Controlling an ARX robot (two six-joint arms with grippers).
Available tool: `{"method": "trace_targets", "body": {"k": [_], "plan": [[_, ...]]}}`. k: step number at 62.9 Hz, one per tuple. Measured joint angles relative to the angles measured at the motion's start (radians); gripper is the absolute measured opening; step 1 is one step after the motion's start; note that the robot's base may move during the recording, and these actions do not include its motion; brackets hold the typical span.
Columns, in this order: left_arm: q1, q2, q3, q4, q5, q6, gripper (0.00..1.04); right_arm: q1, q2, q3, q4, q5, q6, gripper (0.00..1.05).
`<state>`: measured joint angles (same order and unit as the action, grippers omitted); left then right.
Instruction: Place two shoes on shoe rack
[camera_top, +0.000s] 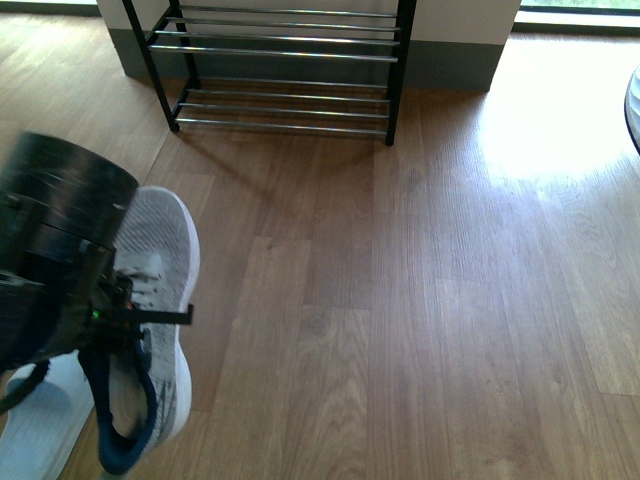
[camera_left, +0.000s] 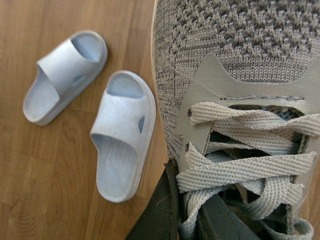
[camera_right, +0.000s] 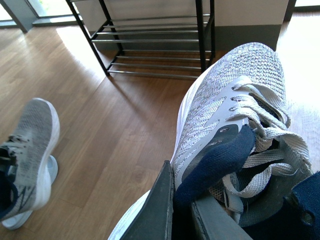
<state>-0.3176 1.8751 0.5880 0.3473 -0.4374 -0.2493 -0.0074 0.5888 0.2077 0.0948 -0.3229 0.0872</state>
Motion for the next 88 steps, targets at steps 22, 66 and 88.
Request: {"method": "trace_targets", "body": {"k": [22, 66, 88], "plan": [[0.035, -0.659, -0.165, -0.178, -0.092, 0.076, 0.02, 0.000, 0.000, 0.000, 0.000, 0.000, 0.000, 0.01], [0.005, -1.003, -0.185, -0.336, -0.166, 0.108, 0.02, 0.000, 0.000, 0.000, 0.000, 0.000, 0.000, 0.01], [0.005, -1.004, -0.185, -0.337, -0.167, 0.110, 0.02, 0.000, -0.001, 0.000, 0.000, 0.000, 0.000, 0.01]]}}
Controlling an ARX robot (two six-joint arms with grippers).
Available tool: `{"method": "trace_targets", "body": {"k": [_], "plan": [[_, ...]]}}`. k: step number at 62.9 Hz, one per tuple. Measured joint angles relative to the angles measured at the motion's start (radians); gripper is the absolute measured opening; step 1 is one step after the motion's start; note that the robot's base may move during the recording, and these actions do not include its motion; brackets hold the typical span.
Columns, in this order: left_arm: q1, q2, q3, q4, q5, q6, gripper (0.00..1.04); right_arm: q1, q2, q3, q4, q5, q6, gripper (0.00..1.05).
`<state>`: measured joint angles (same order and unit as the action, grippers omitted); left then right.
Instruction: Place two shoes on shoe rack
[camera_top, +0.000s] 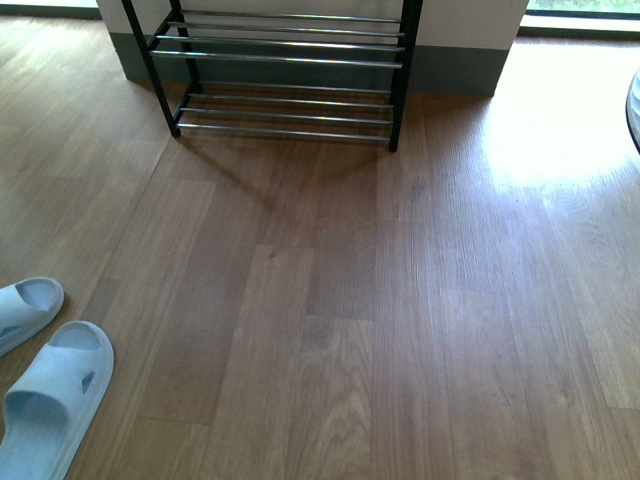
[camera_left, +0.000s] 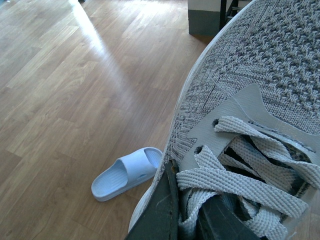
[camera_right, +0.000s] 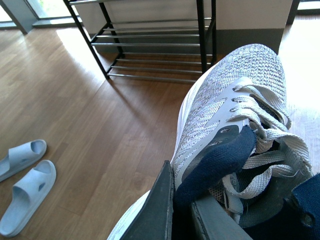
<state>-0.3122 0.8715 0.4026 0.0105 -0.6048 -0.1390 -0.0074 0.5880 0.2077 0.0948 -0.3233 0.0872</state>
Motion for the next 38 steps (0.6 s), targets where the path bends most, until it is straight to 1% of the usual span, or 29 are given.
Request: {"method": "trace_targets", "body": {"k": [38], "plan": [[0.000, 0.000, 0.000, 0.000, 0.001, 0.000, 0.02, 0.000, 0.000, 0.000, 0.000, 0.001, 0.000, 0.01]]}}
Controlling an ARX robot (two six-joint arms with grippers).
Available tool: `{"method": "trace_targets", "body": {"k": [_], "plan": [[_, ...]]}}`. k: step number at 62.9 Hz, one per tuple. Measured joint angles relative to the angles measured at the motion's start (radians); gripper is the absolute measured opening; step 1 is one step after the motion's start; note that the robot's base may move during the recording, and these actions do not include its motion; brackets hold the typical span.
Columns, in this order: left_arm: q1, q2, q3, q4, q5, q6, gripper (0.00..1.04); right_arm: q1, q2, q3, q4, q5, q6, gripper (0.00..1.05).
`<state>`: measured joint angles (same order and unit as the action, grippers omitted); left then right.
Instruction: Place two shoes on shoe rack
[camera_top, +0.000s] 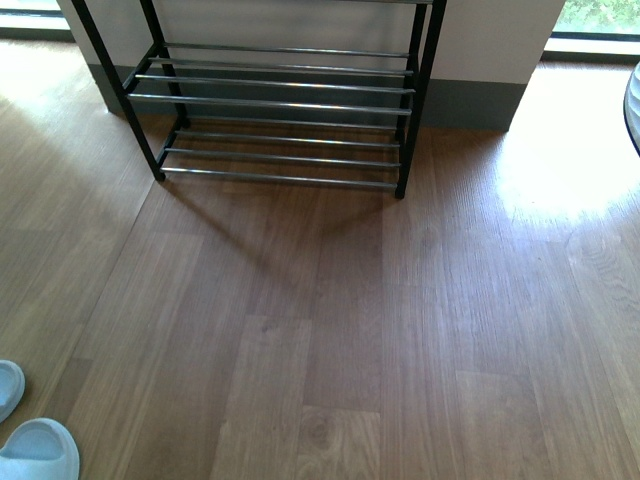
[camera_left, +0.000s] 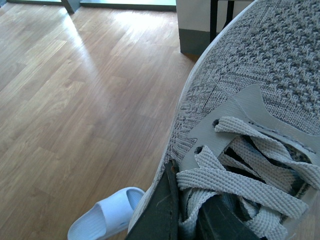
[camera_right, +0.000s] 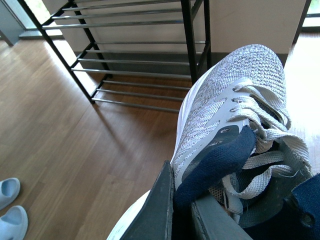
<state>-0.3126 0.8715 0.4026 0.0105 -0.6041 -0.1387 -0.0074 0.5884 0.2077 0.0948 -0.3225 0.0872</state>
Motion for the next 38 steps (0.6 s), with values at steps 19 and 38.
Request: {"method": "trace_targets", "body": {"k": [19, 38], "plan": [[-0.003, 0.001, 0.000, 0.000, 0.002, 0.000, 0.02, 0.000, 0.000, 0.000, 0.000, 0.006, 0.000, 0.01], [0.000, 0.001, 0.000, -0.002, -0.006, 0.001, 0.02, 0.001, 0.002, 0.000, 0.000, -0.006, 0.000, 0.01]]}}
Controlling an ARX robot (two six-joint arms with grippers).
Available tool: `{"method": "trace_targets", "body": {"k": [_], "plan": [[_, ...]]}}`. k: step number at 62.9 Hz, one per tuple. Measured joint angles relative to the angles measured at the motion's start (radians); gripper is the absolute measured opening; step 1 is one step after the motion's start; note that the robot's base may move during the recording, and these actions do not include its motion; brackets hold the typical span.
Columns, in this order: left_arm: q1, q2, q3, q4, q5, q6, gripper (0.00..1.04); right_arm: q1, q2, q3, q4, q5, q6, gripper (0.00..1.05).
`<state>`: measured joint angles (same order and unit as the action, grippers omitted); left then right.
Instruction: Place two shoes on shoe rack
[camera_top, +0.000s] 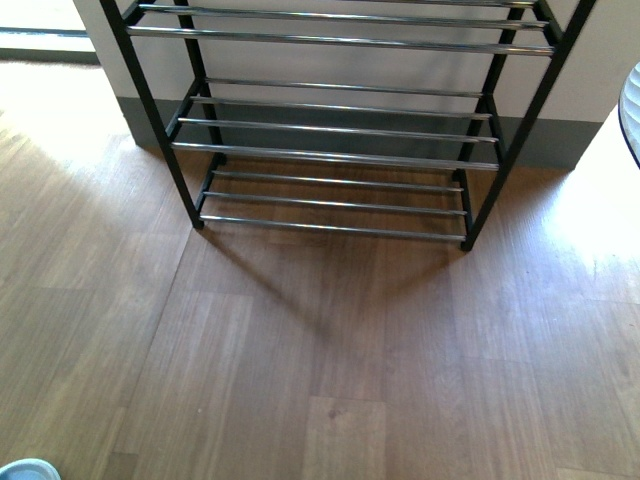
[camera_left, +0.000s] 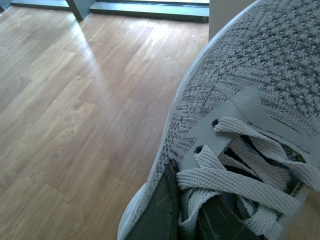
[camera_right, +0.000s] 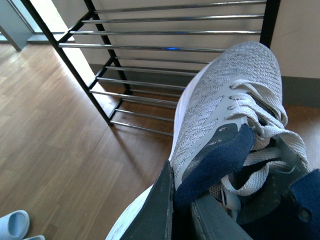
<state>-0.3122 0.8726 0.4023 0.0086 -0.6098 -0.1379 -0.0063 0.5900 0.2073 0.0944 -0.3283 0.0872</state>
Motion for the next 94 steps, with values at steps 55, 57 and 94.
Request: {"method": "trace_targets", "body": {"k": [55, 57, 94], "plan": [[-0.001, 0.000, -0.003, -0.001, 0.006, 0.002, 0.02, 0.000, -0.001, -0.003, 0.000, 0.006, 0.000, 0.01], [-0.001, 0.000, -0.003, -0.001, 0.006, 0.002, 0.02, 0.000, -0.001, -0.003, 0.000, 0.006, 0.000, 0.01], [-0.001, 0.000, -0.005, -0.001, 0.005, 0.003, 0.02, 0.000, -0.001, -0.003, 0.000, 0.005, 0.000, 0.01]]}}
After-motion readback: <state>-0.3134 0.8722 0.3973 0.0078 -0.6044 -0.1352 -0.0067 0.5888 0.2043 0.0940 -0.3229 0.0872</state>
